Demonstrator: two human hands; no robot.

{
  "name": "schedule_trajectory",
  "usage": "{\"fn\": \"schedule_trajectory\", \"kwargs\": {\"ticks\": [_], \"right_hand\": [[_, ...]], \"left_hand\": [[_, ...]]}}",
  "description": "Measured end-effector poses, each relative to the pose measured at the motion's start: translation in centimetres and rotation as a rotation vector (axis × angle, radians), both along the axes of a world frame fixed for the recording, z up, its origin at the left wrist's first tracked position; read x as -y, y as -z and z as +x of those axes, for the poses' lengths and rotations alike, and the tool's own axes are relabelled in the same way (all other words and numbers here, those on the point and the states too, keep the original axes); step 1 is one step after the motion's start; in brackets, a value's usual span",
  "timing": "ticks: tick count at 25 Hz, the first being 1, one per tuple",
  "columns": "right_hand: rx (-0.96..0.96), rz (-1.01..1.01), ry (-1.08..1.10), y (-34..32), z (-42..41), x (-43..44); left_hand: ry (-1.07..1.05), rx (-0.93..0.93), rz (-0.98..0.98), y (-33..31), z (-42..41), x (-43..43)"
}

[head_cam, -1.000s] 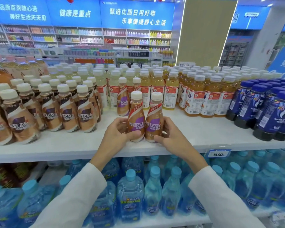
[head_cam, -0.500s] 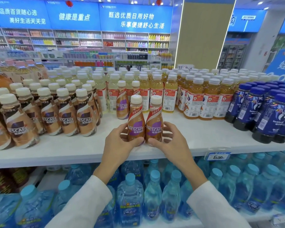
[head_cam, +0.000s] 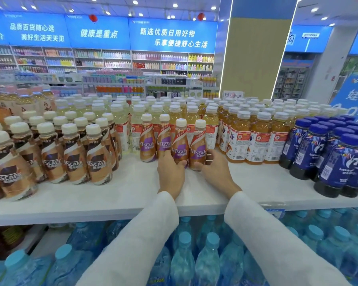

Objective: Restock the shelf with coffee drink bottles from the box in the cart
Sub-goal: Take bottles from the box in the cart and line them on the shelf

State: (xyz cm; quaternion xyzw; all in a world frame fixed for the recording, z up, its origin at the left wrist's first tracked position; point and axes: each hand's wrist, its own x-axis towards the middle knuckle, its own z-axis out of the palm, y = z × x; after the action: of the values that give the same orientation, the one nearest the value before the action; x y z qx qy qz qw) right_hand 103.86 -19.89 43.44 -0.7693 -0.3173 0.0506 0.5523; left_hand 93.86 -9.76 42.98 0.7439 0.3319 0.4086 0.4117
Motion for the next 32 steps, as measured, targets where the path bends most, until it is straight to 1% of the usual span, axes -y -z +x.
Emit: {"fn": "schedule_trajectory", "kwargs": {"ticks": [4,6,9,14,32], "right_hand": [[-0.004,0.013,-0.017,0.2,1.8,-1.5],[-0.005,0.027,-0.018,0.4,2.4,-2.0],[0.002,0.025,-0.017,0.8,3.4,-2.7],[0.01,0.029,-0.025,0.9,4.6,-3.4],[0.102,0.013,-0.044,2.2,6.3,-4.7]], "left_hand": [[-0.102,-0.006,-0.022,0.4,3.0,-0.7],[-0.13,0.021,-0.044,0.5,3.6,-1.0],[-0.142,0.056,-0.092,0.3,4.0,-1.2],[-0.163,0.025,-0.079,0.1,4.6,-1.5],[-0.207,0.061,-0.138,0.3,5.4,-2.5]]}}
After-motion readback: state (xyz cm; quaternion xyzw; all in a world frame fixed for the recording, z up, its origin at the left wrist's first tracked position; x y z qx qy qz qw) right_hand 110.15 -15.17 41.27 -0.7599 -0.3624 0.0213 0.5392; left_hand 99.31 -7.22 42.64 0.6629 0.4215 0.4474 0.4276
